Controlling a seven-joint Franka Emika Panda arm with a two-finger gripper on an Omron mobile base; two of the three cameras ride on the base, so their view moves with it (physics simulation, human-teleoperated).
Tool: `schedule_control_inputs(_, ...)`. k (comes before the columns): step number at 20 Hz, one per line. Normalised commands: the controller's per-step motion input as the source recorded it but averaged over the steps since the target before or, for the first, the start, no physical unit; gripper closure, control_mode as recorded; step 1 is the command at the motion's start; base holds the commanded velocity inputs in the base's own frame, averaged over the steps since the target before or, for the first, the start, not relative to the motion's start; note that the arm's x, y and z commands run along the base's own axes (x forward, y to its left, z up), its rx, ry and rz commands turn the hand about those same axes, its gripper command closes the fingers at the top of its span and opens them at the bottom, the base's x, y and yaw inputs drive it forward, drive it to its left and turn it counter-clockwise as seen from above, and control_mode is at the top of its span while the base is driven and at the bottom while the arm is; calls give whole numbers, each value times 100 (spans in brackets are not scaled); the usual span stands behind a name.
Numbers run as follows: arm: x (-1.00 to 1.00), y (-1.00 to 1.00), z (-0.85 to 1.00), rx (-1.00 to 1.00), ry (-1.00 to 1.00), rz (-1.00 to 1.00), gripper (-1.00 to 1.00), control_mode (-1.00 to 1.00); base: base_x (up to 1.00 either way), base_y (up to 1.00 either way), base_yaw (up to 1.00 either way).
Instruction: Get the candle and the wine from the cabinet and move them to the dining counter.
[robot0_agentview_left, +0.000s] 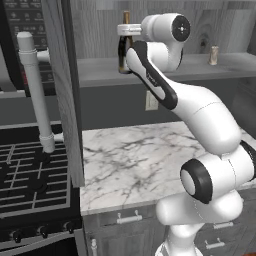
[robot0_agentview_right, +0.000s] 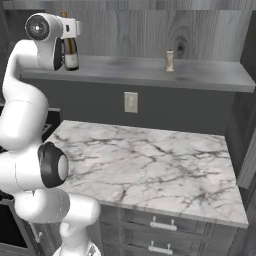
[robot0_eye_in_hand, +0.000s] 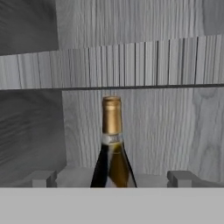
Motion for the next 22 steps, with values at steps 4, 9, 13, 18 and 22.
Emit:
schedule_control_inputs(4,12,0,-3,0,0,0,-100,-100,0,0,0)
schedule_control_inputs(9,29,3,0,0,0,0,-100,-100,0,0,0)
schedule_control_inputs(13,29,14,0,0,1,0,-100,-100,0,0,0)
schedule_control_inputs(18,5,9,0,0,0,0,-100,-100,0,0,0)
schedule_control_inputs(22,2,3,0,0,0,0,-100,-100,0,0,0)
